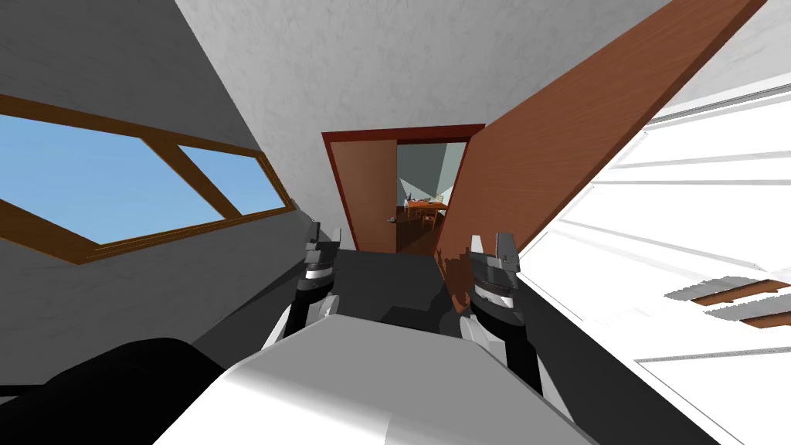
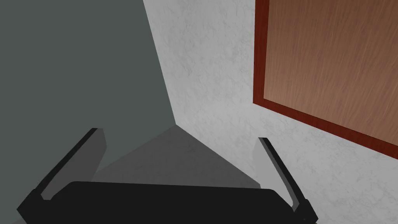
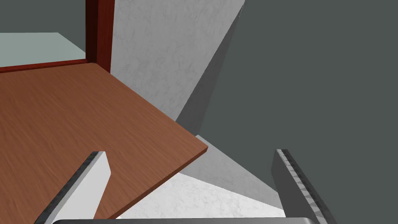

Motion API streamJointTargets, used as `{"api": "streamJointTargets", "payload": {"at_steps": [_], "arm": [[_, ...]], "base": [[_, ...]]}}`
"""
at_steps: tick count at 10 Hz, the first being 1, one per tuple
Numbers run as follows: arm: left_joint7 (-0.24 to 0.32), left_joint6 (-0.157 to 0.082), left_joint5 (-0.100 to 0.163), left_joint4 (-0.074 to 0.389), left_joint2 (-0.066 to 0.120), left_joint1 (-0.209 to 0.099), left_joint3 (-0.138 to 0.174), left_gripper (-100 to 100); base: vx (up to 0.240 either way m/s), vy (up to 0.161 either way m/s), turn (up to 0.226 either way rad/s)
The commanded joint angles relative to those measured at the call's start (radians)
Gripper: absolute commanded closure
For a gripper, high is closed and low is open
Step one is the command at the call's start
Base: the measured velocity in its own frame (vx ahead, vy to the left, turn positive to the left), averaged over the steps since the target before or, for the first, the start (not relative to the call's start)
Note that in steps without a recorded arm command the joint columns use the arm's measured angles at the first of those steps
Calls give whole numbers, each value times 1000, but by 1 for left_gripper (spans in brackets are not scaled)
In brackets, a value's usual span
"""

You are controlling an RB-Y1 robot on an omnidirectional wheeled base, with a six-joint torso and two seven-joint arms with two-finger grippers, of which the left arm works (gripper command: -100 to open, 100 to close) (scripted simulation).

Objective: Pull the door open

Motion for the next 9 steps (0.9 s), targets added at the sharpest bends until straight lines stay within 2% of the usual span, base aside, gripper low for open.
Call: {"api": "streamJointTargets", "payload": {"at_steps": [1,5,9], "arm": [[3,-4,3,24,9,-4,2,-100],[13,-16,10,92,29,-17,7,-100],[24,-30,19,176,50,-32,13,-100]], "base": [[86,-1,-27],[187,-14,-31],[136,-3,-35]]}}
